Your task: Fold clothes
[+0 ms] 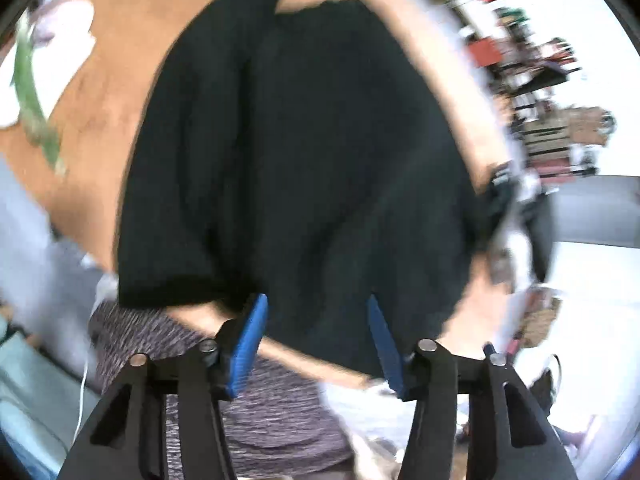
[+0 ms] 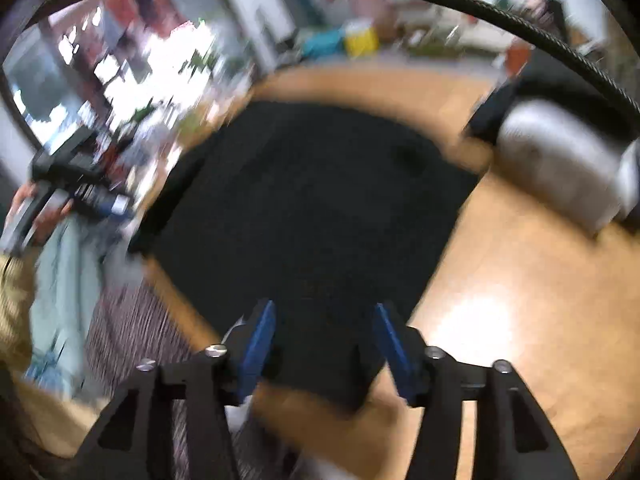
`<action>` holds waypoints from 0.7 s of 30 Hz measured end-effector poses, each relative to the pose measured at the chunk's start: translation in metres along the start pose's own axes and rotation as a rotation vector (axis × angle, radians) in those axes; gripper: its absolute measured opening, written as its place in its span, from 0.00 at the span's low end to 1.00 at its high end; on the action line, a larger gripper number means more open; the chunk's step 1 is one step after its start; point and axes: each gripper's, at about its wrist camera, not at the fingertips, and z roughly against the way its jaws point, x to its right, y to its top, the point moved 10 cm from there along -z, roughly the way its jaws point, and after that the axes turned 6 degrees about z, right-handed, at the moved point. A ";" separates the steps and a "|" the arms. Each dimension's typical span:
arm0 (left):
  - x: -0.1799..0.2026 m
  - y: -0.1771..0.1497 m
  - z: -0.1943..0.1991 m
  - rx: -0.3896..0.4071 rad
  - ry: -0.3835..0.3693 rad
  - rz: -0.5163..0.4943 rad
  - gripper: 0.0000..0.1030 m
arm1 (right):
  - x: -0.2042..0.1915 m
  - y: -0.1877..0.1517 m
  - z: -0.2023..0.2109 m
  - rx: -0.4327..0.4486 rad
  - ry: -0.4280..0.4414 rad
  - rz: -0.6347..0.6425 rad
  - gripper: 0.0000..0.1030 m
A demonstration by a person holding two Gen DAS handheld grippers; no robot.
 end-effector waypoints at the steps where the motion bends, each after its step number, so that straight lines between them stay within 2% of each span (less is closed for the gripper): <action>1: 0.003 0.017 -0.008 0.022 0.019 -0.009 0.59 | 0.017 0.020 -0.003 0.022 -0.043 0.011 0.65; 3: 0.008 0.050 -0.024 0.067 0.056 -0.027 0.61 | 0.052 0.059 -0.020 0.048 -0.157 0.059 0.65; 6: 0.016 0.100 -0.048 0.133 0.112 -0.053 0.61 | 0.088 0.082 -0.069 0.006 -0.263 0.108 0.63; 9: 0.025 0.151 -0.070 0.200 0.169 -0.080 0.61 | 0.111 0.080 -0.132 -0.117 -0.213 0.060 0.54; 11: 0.030 0.183 -0.085 0.241 0.202 -0.095 0.61 | 0.121 0.075 -0.154 -0.140 -0.174 0.005 0.50; 12: 0.024 0.187 -0.098 0.219 0.172 -0.061 0.61 | 0.125 0.074 -0.160 -0.140 -0.175 -0.009 0.46; 13: 0.018 0.189 -0.107 0.204 0.171 -0.041 0.61 | 0.128 0.073 -0.163 -0.133 -0.199 -0.004 0.35; 14: 0.012 0.191 -0.117 0.189 0.177 -0.027 0.61 | 0.129 0.072 -0.164 -0.130 -0.243 0.021 0.22; 15: 0.010 0.192 -0.121 0.188 0.173 -0.031 0.61 | 0.129 0.071 -0.164 -0.132 -0.314 0.075 0.20; 16: 0.013 0.193 -0.118 0.210 0.173 -0.051 0.61 | 0.132 0.070 -0.164 -0.139 -0.389 0.123 0.13; 17: 0.015 0.193 -0.116 0.229 0.174 -0.070 0.61 | 0.140 0.067 -0.161 -0.154 -0.467 0.161 0.09; 19: 0.016 0.191 -0.115 0.224 0.200 -0.089 0.61 | 0.155 0.063 -0.155 -0.183 -0.623 0.238 0.08; 20: 0.015 0.190 -0.115 0.220 0.216 -0.098 0.61 | 0.159 0.062 -0.152 -0.188 -0.660 0.255 0.08; 21: 0.014 0.192 -0.115 0.225 0.243 -0.111 0.61 | 0.157 0.065 -0.147 -0.176 -0.642 0.240 0.08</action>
